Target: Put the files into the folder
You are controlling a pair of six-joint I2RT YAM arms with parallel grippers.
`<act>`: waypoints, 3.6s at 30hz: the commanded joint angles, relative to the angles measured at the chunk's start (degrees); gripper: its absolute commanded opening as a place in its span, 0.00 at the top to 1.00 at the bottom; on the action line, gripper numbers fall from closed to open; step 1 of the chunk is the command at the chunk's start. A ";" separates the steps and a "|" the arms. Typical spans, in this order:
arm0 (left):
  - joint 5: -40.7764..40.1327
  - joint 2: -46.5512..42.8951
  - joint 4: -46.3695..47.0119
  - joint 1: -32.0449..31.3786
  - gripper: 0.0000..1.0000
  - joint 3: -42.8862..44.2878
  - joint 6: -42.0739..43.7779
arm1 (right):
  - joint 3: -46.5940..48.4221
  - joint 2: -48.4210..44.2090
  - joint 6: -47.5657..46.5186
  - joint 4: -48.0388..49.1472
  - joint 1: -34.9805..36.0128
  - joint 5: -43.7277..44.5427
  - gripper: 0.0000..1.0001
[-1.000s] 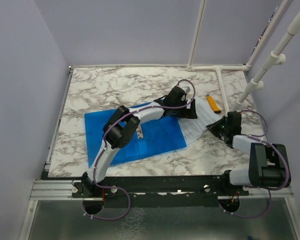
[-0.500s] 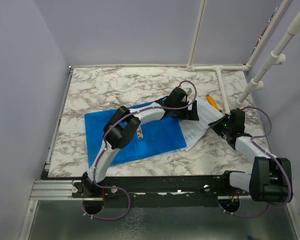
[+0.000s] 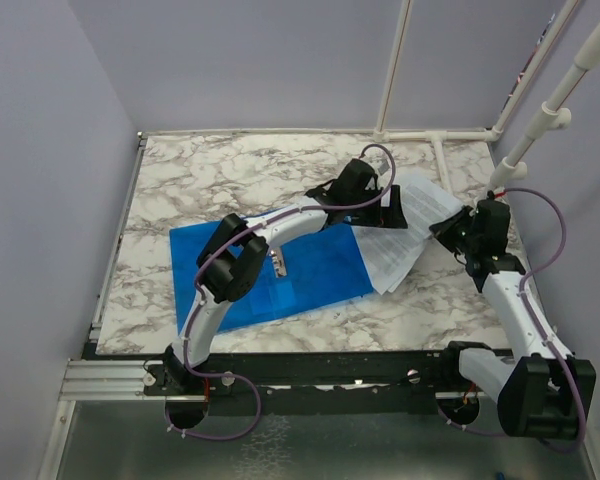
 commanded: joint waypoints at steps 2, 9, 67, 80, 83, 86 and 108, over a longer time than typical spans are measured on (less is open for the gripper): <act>1.32 -4.53 0.14 -0.19 0.01 1.67 -0.36 | 3.15 -2.33 -4.14 -8.84 -0.05 1.91 1.00; 1.52 -7.78 0.06 0.10 0.01 1.40 0.30 | 5.61 -5.52 -7.07 -12.60 -0.01 6.02 0.99; 28.31 -58.99 13.38 16.18 0.19 -58.55 -10.18 | 17.74 -17.28 -6.99 -22.72 -0.05 -42.98 0.99; 32.60 -68.62 13.34 16.32 0.33 -65.98 -14.55 | 18.89 -16.78 -6.85 -22.92 -0.06 -44.19 0.99; 32.98 -70.28 13.43 16.32 0.35 -66.25 -15.58 | 18.76 -16.85 -6.67 -22.87 -0.08 -44.15 0.99; 33.42 -71.53 13.45 16.31 0.38 -66.00 -16.29 | 18.45 -16.90 -6.22 -22.56 -0.07 -44.28 0.99; 34.21 -70.69 29.46 15.14 0.56 -64.92 -24.27 | 15.93 -18.67 -4.57 -21.38 -0.07 -45.11 0.99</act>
